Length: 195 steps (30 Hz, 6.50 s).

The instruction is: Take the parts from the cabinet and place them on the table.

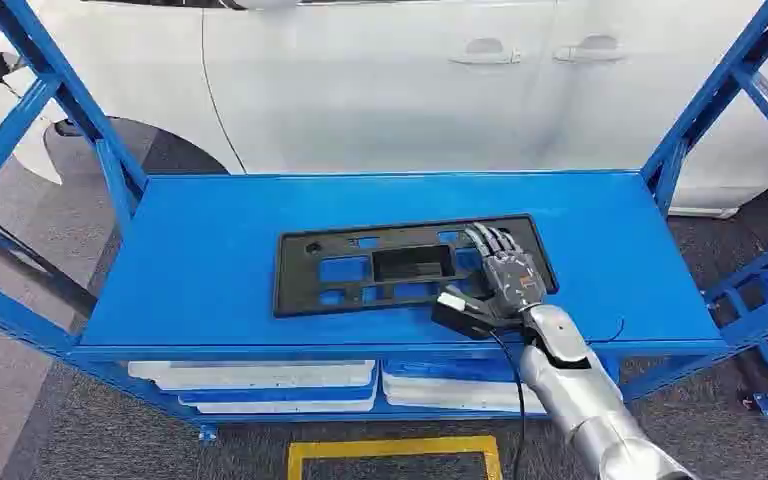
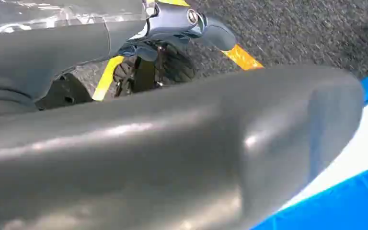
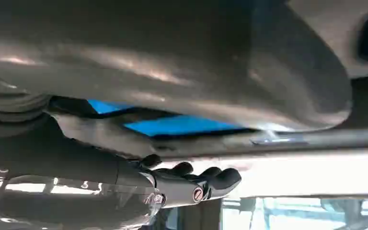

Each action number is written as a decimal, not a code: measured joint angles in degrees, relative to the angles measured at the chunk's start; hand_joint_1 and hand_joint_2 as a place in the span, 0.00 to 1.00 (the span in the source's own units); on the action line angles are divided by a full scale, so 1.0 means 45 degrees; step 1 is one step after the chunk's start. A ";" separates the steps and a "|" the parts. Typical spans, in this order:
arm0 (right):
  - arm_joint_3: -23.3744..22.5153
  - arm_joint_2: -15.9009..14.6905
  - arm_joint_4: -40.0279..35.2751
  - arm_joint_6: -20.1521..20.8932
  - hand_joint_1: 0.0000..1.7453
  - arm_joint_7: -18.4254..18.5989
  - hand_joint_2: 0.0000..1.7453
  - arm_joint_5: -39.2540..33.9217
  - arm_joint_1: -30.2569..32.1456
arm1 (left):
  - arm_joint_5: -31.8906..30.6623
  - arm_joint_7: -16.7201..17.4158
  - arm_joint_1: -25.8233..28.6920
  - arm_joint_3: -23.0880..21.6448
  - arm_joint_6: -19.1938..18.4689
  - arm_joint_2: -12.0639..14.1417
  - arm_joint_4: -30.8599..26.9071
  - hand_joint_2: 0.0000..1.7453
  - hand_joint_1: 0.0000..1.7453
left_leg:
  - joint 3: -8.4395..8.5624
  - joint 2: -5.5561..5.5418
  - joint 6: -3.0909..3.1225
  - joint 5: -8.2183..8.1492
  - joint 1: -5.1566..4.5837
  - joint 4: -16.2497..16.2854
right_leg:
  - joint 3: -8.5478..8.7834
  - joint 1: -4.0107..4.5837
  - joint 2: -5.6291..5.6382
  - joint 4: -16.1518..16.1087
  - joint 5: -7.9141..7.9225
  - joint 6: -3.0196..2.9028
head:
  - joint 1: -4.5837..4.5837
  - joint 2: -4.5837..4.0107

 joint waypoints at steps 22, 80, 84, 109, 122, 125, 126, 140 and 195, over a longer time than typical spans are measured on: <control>-0.0161 -0.0214 -0.1881 0.0836 0.00 -0.0797 0.00 -0.0481 0.1222 | 0.0009 -0.0146 0.0051 0.0000 0.0131 0.0019 0.0000 0.00 0.00 | 0.0357 -0.0017 0.0548 0.0405 0.0049 -0.0613 | -0.1083 -0.0003 0.0024 0.2516 -0.0933 0.0546 | 0.0115 0.0005; 0.1122 -0.2113 -0.6897 0.2219 0.00 0.0505 0.00 0.0471 0.3273 | 0.0228 -0.0209 -0.0128 0.0005 0.0117 -0.0019 0.0000 0.00 0.00 | 0.0458 0.0018 0.0561 0.0397 0.0039 -0.0732 | -0.1681 -0.0007 -0.0032 0.4091 -0.2165 0.0593 | 0.0130 0.0005; 0.1199 -0.2108 -0.6810 0.2142 0.00 0.0515 1.00 0.0501 0.3322 | 0.0170 -0.0209 -0.0141 0.0000 0.0097 -0.0058 0.0000 0.00 0.00 | 0.0506 -0.0006 0.0489 0.0347 0.0041 -0.0672 | -0.0369 -0.0050 -0.0038 0.1322 -0.0437 0.0544 | 0.0135 0.0000; 0.1816 -0.1243 -0.5726 0.2234 0.00 0.0466 1.00 0.0666 0.2420 | 0.0199 -0.0141 -0.0208 -0.0068 -0.0020 -0.0044 0.0000 0.00 0.00 | 0.0511 0.0033 0.0507 0.0429 0.0064 -0.0801 | -0.1024 0.0070 -0.0030 0.2704 -0.1697 0.0430 | 0.0154 0.0005; 0.2166 -0.0821 -0.5075 0.1719 0.00 0.0350 1.00 0.0695 0.1698 | 0.0194 -0.0223 -0.0164 -0.0078 -0.0029 -0.0068 0.0000 0.00 0.00 | 0.0314 0.0013 -0.0134 -0.0071 0.0078 -0.0197 | 0.0061 -0.0053 -0.0027 0.0136 -0.0145 -0.0049 | 0.0130 0.0000; 0.2317 -0.0685 -0.4774 0.1666 0.00 0.0350 1.00 0.0690 0.1524 | 0.0189 -0.0223 -0.0156 -0.0083 -0.0029 -0.0068 0.0000 0.00 0.00 | -0.1096 0.0016 -0.0240 -0.1555 0.0082 0.2891 | 0.0050 0.0003 -0.0043 0.0145 -0.0151 -0.0135 | 0.0076 0.0000; 0.2365 -0.0656 -0.4673 0.1661 0.00 0.0345 1.00 0.0690 0.1527 | 0.0185 -0.0223 -0.0134 -0.0083 -0.0029 -0.0073 0.0000 0.00 0.00 | -0.1454 0.0017 -0.0242 -0.1722 0.0082 0.3615 | 0.0049 0.0031 -0.0050 0.0149 -0.0152 -0.0137 | 0.0072 0.0000; 0.2554 -0.0340 -0.3808 0.1030 0.00 0.0641 1.00 0.0952 0.1003 | 0.0155 -0.0194 -0.0210 -0.0151 0.0004 -0.0083 0.0000 0.00 0.00 | 0.0499 0.0042 0.0485 0.0446 0.0054 -0.0811 | -0.1335 0.0069 -0.0022 0.3205 -0.1836 0.0411 | 0.0144 0.0000; 0.2536 0.0967 -0.1640 0.0981 1.00 -0.0063 1.00 -0.0669 -0.0210 | 0.0518 -0.0903 -0.0334 -0.0646 -0.1083 -0.0262 0.0000 1.00 0.00 | 0.0411 0.0004 0.0072 0.0284 0.0015 -0.0528 | 0.0017 0.0116 0.0038 0.0181 -0.0122 0.0140 | 0.0038 0.0000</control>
